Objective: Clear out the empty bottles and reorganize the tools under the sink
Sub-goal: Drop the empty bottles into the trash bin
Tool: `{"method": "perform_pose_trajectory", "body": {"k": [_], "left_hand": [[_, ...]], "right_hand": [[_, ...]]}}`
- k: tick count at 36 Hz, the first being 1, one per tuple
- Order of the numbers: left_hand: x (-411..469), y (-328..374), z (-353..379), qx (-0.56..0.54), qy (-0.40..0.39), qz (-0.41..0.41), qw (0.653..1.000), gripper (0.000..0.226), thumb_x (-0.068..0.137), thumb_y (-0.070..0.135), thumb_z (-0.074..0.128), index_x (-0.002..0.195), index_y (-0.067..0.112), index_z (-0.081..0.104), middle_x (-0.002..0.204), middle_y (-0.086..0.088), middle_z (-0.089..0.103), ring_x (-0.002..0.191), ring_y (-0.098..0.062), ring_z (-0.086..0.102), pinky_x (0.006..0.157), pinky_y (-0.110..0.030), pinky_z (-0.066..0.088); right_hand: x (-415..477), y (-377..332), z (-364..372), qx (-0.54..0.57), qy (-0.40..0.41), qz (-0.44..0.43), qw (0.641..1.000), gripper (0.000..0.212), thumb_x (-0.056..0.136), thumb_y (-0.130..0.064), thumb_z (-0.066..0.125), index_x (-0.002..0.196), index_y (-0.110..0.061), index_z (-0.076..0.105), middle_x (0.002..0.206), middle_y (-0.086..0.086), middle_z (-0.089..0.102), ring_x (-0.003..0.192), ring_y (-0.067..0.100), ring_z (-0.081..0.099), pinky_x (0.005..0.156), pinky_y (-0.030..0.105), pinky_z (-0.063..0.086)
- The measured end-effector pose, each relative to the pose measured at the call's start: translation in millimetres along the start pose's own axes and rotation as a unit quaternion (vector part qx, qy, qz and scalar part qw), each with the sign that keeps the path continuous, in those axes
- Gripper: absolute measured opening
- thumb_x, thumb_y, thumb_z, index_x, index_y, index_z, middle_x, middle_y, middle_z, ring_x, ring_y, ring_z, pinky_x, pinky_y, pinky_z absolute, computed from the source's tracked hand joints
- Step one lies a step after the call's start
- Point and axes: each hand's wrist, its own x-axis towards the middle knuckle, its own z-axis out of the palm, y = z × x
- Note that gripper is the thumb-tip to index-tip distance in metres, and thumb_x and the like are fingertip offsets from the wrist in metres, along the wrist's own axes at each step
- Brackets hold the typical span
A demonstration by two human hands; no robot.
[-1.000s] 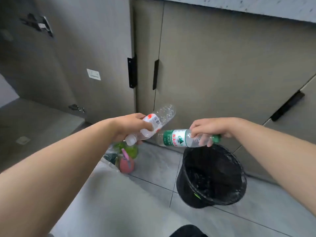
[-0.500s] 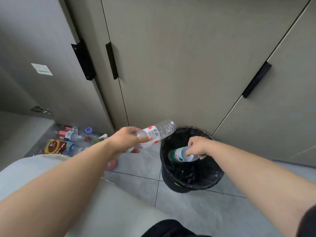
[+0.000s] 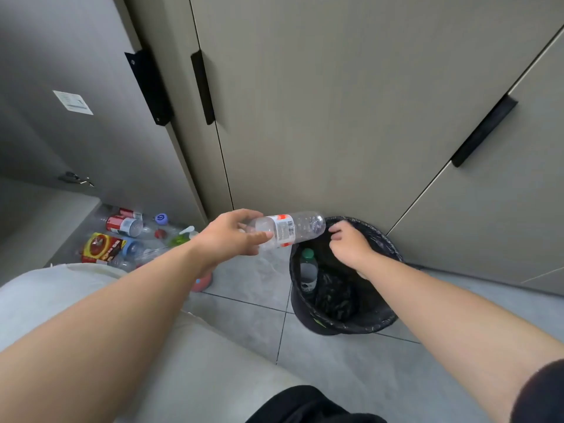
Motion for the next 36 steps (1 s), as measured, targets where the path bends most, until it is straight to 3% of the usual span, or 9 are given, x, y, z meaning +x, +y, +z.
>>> {"method": "perform_pose_trajectory", "body": {"k": [3,5,7,10,14,17,22,27,36], "left_hand": [[-2.1,8.5,6.5,0.038,0.024,0.018,0.999,0.044,0.076,0.043,0.086,0.112,0.033,0.063,0.108,0.002,0.068,0.076,-0.015,0.077,0.067,-0.024,0.057],[-3.5,14.7,11.7,0.059,0.037,0.033,0.997,0.046,0.074,0.046,0.087,0.109,0.033,0.061,0.105,0.005,0.069,0.072,-0.011,0.076,0.058,-0.019,0.049],[-5.3,21.0,17.1,0.070,0.044,0.061,0.995,0.047,0.074,0.045,0.087,0.111,0.032,0.062,0.109,0.009,0.067,0.072,-0.010,0.076,0.066,-0.024,0.053],[-7.8,27.7,24.0,0.087,0.061,0.095,0.990,0.047,0.074,0.049,0.086,0.113,0.034,0.063,0.110,0.014,0.067,0.078,-0.009,0.075,0.078,-0.028,0.058],[-7.7,30.3,26.7,0.028,0.037,0.110,0.993,0.042,0.075,0.046,0.086,0.110,0.031,0.068,0.098,0.006,0.075,0.089,-0.010,0.074,0.084,-0.032,0.061],[-6.3,29.9,28.3,-0.039,-0.003,0.106,0.994,0.049,0.078,0.039,0.086,0.121,0.027,0.066,0.111,0.001,0.074,0.101,-0.009,0.072,0.089,-0.035,0.061],[2.0,17.0,39.2,0.080,0.015,0.045,0.996,0.043,0.086,0.031,0.079,0.124,0.019,0.061,0.113,-0.009,0.064,0.093,-0.021,0.067,0.083,-0.043,0.062],[14.4,0.1,47.7,0.186,-0.049,-0.057,0.980,0.050,0.090,0.035,0.073,0.131,0.017,0.051,0.117,-0.007,0.061,0.102,-0.027,0.067,0.082,-0.043,0.062],[37.0,-14.3,69.3,0.181,-0.111,-0.137,0.968,0.071,0.095,0.030,0.069,0.149,0.011,0.028,0.125,-0.015,0.063,0.098,-0.025,0.073,0.083,-0.044,0.062]], "right_hand": [[-11.8,-22.1,-16.7,0.016,0.109,-0.119,0.987,0.043,0.078,-0.005,0.058,0.114,-0.026,0.049,0.117,0.000,0.052,0.098,0.011,0.053,0.086,0.026,0.043],[-25.3,-39.3,-26.0,-0.018,0.101,-0.239,0.965,0.054,0.073,-0.009,0.061,0.121,-0.027,0.047,0.119,-0.004,0.044,0.105,0.009,0.048,0.092,0.027,0.043],[-39.7,-56.0,-30.7,-0.078,0.048,-0.318,0.944,0.066,0.070,-0.021,0.067,0.132,-0.031,0.045,0.124,-0.005,0.041,0.118,0.013,0.045,0.100,0.031,0.040],[-53.5,-73.7,-27.1,-0.150,-0.006,-0.364,0.919,0.077,0.067,-0.043,0.075,0.136,-0.040,0.041,0.123,-0.009,0.042,0.121,0.015,0.042,0.097,0.035,0.037],[-55.4,-76.0,-27.5,-0.097,-0.010,-0.373,0.923,0.066,0.068,-0.045,0.083,0.125,-0.036,0.050,0.110,-0.008,0.050,0.110,0.016,0.047,0.094,0.034,0.044],[-44.8,-65.2,-43.1,-0.075,0.021,-0.343,0.936,0.061,0.070,-0.041,0.082,0.121,-0.031,0.050,0.111,-0.006,0.053,0.109,0.016,0.050,0.092,0.033,0.044],[-22.6,-29.5,-65.8,-0.064,0.016,-0.221,0.973,0.056,0.070,-0.035,0.082,0.113,-0.032,0.047,0.115,-0.005,0.055,0.103,0.016,0.055,0.073,0.022,0.041],[-7.3,11.7,-41.9,-0.057,0.014,-0.105,0.993,0.076,0.070,-0.028,0.084,0.137,-0.028,0.048,0.129,0.003,0.056,0.117,0.024,0.055,0.098,0.037,0.047],[8.0,52.8,9.8,-0.014,0.000,0.051,0.999,0.075,0.083,-0.038,0.077,0.142,-0.022,0.034,0.129,0.012,0.058,0.118,0.033,0.055,0.093,0.036,0.046]]}}
